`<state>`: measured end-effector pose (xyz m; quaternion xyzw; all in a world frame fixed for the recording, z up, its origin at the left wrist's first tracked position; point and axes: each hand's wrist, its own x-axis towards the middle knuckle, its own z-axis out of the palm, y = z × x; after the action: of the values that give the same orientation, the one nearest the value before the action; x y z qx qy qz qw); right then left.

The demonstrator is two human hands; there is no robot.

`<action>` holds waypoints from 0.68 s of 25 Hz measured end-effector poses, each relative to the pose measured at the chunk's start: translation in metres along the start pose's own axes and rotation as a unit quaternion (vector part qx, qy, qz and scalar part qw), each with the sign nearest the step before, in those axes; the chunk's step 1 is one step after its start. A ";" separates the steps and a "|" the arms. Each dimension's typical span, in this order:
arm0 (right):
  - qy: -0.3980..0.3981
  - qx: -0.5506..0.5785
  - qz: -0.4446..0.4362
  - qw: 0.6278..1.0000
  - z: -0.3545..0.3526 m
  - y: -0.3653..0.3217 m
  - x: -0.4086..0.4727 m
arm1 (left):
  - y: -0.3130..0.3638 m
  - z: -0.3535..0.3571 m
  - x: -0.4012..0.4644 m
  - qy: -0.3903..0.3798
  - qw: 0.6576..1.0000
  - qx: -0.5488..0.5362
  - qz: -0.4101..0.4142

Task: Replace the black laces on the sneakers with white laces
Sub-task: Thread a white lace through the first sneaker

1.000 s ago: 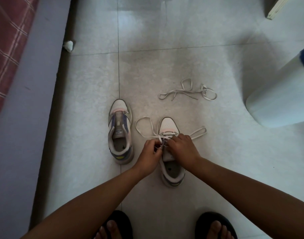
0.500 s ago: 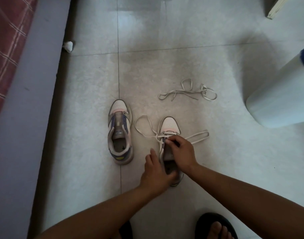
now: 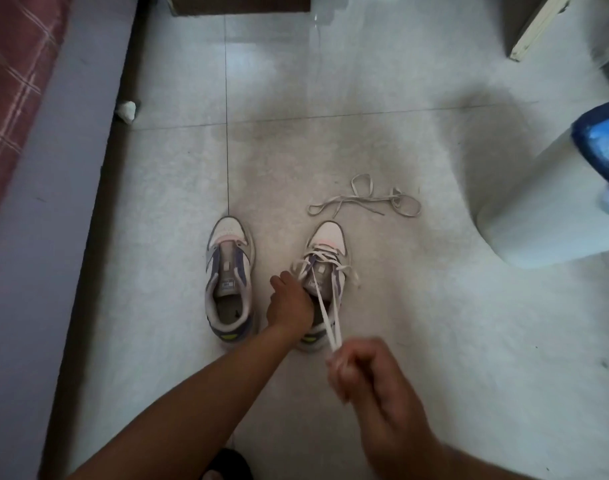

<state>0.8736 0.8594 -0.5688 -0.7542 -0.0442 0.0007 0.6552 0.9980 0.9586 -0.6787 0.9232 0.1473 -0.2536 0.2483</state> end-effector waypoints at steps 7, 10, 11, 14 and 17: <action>-0.005 -0.058 -0.071 0.996 -0.005 -0.009 0.003 | 0.015 -0.030 -0.023 -0.042 0.944 -0.302 -0.124; -0.091 0.058 -0.044 0.993 -0.005 -0.007 0.006 | 0.022 -0.048 -0.055 -0.329 0.759 -0.517 -0.222; -0.041 0.106 -0.010 0.993 -0.008 -0.003 0.011 | 0.023 -0.054 -0.057 -0.346 0.748 -0.531 -0.197; 0.169 0.153 0.263 0.937 -0.020 0.021 0.045 | 0.019 -0.069 -0.070 -0.268 0.822 -0.497 -0.069; 0.044 0.286 0.529 0.798 -0.018 0.041 0.078 | 0.004 -0.079 -0.089 -0.365 0.900 -0.212 0.107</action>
<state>0.9551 0.8415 -0.6028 -0.4377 0.3928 0.3269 0.7398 0.9570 0.9843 -0.5700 0.7014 -0.0034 -0.5075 0.5004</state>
